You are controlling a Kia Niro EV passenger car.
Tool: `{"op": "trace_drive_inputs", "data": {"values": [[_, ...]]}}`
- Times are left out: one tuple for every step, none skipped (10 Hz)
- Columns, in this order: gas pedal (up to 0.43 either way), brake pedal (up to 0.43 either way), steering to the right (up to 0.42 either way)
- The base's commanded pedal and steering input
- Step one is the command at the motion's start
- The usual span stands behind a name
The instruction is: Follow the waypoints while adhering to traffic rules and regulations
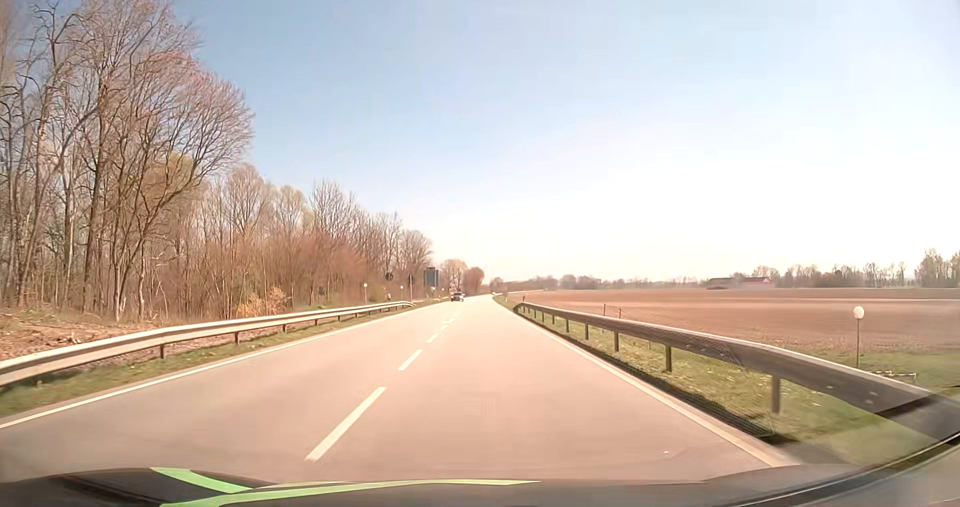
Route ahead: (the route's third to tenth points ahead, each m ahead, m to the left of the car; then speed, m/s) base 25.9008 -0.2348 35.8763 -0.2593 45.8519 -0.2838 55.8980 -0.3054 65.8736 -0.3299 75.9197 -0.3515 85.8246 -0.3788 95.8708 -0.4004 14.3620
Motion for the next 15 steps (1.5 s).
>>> {"op": "trace_drive_inputs", "data": {"values": [[0.197,0.000,0.003],[0.197,0.000,0.003],[0.209,0.000,0.003],[0.209,0.000,0.003],[0.209,0.000,0.003],[0.220,0.000,0.003],[0.220,0.000,0.003],[0.220,0.000,0.002],[0.228,0.000,0.003],[0.228,0.000,0.002],[0.240,0.000,0.003],[0.248,0.000,0.002],[0.248,0.000,0.002],[0.260,0.000,0.002],[0.280,0.000,0.002]]}}
